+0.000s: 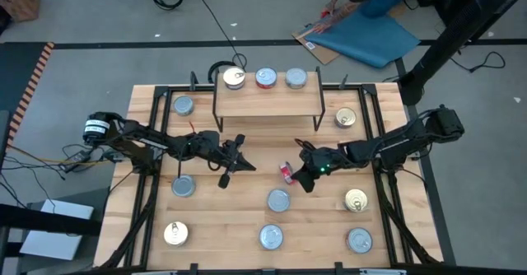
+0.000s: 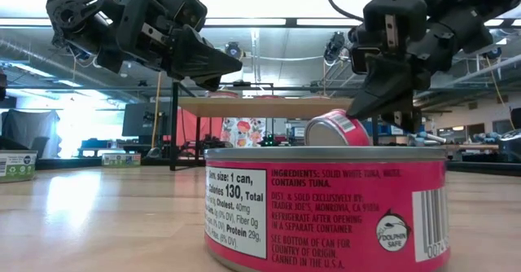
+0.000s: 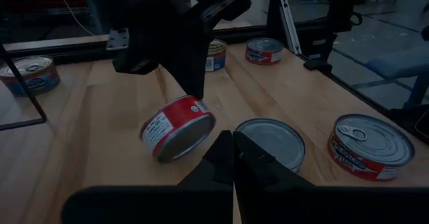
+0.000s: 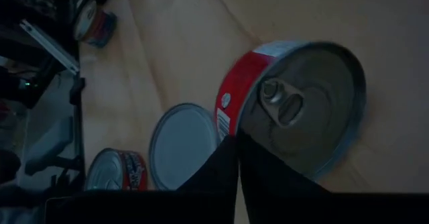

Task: Stack canned seafood by type on shelf
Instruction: Stack the red tuna can on top of the other red tuna can on the shelf

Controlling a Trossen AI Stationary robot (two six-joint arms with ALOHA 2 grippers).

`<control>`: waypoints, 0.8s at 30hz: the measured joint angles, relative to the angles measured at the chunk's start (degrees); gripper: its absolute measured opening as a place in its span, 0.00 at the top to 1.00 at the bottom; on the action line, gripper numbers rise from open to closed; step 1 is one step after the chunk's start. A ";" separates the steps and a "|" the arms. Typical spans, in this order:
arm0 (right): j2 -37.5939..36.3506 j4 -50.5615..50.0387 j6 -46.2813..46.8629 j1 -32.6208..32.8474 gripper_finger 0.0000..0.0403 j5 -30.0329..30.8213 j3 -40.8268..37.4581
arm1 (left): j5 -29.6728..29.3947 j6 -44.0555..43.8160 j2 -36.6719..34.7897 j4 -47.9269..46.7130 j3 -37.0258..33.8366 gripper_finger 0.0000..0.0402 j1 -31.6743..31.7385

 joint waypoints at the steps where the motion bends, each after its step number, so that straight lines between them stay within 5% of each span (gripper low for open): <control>1: 0.02 -0.20 -0.22 -0.19 0.92 0.03 -0.04 | 0.00 0.00 0.00 0.00 -0.01 1.00 0.00; 13: 0.07 -2.72 -1.32 -3.10 0.64 0.02 -0.03 | 0.00 0.04 0.00 -0.04 0.01 1.00 0.00; 20: 0.07 -22.16 -1.27 -3.92 0.43 7.60 6.05 | 0.00 0.26 0.00 -0.08 0.01 1.00 0.00; 24: 0.07 -25.30 -0.43 -2.87 0.33 11.34 9.71 | 0.00 0.52 0.00 -0.15 0.01 1.00 0.00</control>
